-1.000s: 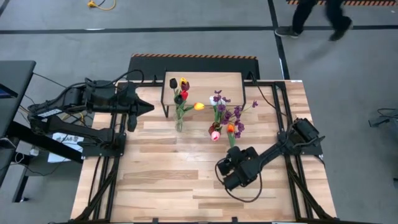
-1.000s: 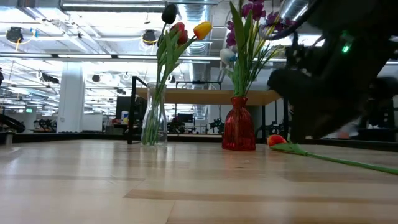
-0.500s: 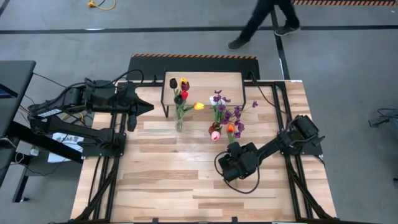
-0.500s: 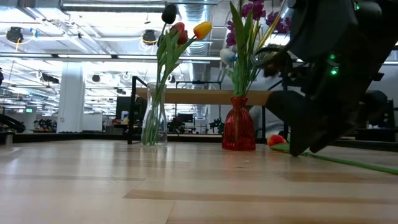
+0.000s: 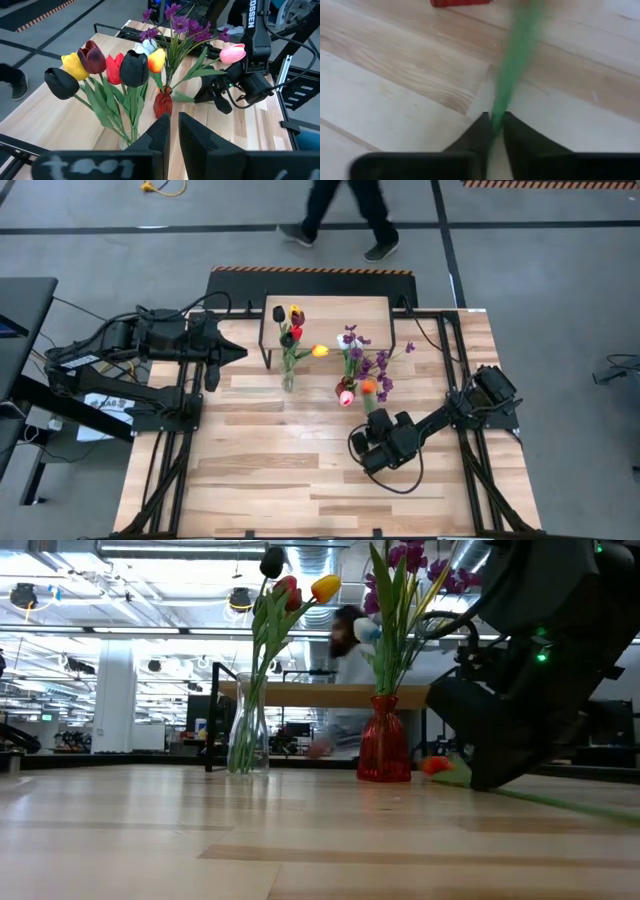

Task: Pick and place flowers into a vace then onto a shelf
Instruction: Put the orange flower into the transparent vase

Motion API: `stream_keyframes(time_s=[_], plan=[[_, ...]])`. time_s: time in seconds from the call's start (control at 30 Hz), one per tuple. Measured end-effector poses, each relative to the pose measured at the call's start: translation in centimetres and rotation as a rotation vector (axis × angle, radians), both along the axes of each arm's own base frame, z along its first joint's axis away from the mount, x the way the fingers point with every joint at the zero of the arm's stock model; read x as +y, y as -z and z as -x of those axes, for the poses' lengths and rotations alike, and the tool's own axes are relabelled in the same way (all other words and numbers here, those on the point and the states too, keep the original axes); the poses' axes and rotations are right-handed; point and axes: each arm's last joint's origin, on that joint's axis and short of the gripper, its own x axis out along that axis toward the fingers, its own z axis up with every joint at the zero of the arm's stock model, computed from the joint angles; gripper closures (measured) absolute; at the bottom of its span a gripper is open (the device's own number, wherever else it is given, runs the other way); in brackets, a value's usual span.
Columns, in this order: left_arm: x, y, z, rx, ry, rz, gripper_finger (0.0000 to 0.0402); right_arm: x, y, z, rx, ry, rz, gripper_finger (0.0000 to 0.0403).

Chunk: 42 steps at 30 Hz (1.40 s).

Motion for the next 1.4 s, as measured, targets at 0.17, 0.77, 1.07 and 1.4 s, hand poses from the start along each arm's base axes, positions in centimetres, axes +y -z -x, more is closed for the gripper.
stream_keyframes(time_s=[0.17,0.77,1.07,1.4], plan=[[0.0,0.0,0.0,0.000,0.000,-0.001,0.0377,0.9,0.2,0.6,-0.040,0.026,-0.004,0.0391],[0.0,0.0,0.0,0.002,-0.015,-0.009,0.0377,3.9,-1.6,0.7,0.020,0.025,-0.106,0.0402],[0.1,0.1,0.0,0.009,-0.016,-0.009,0.0377,6.0,-2.6,0.6,0.059,-0.100,-0.174,0.0403],[0.0,0.1,0.0,0.008,-0.016,-0.009,0.0377,8.6,-5.3,-3.2,-0.167,-0.440,-0.122,0.0402]])
